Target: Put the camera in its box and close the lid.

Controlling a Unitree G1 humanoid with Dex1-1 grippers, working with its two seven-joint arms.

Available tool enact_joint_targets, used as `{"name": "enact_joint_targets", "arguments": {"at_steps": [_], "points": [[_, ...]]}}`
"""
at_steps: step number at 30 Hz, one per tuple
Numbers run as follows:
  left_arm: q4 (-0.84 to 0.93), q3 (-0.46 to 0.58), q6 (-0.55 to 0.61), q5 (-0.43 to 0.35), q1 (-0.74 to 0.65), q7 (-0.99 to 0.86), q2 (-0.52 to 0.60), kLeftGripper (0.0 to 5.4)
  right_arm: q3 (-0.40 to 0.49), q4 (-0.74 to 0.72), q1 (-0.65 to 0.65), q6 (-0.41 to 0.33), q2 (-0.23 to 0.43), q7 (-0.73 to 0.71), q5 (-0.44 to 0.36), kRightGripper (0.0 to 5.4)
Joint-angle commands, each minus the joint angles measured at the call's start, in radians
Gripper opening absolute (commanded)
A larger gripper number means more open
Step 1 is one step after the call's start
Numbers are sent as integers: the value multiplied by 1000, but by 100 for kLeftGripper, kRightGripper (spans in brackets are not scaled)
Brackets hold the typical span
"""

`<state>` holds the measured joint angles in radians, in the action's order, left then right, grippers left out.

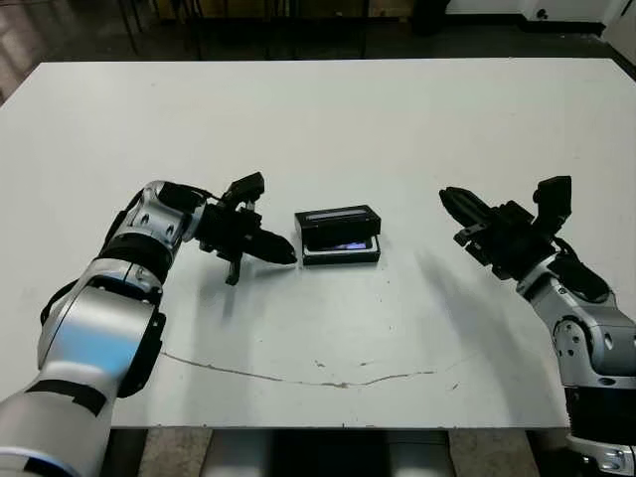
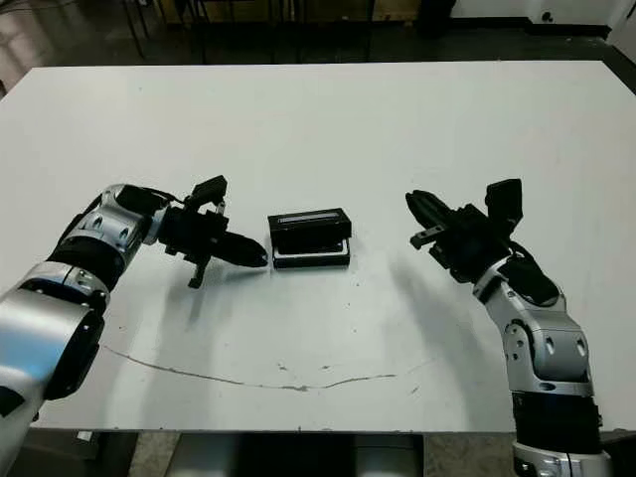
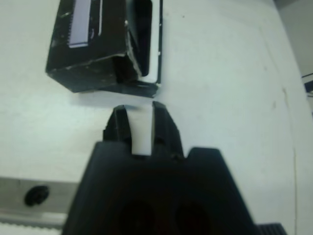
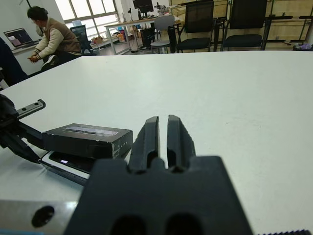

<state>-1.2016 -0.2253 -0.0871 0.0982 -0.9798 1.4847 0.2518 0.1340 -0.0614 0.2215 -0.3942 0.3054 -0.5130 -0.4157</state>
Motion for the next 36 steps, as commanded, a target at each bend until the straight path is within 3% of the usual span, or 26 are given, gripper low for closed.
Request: {"name": "enact_joint_targets", "arguments": {"at_steps": [1,12,17,21,29,36], "points": [[-15,-19,0,32,-3,-8,5,1,7,4,-16,-9,15,-2,0,0],[32,-108,-84,138,-17,-62,103,1,0,11,-7,-5,14,-5,6,0],[11,-132,-133,195,-51,-134,183,93,-2,13,-7,-1,12,-1,12,0],[-20,-65,-174,138,-46,-138,220,181,-2,10,-7,-7,15,-2,12,0],[-37,187,49,-101,5,-186,186,364,-1,9,-16,-2,11,0,18,0],[7,283,78,-205,72,-249,107,529,0,16,-23,13,9,-9,17,0]]}}
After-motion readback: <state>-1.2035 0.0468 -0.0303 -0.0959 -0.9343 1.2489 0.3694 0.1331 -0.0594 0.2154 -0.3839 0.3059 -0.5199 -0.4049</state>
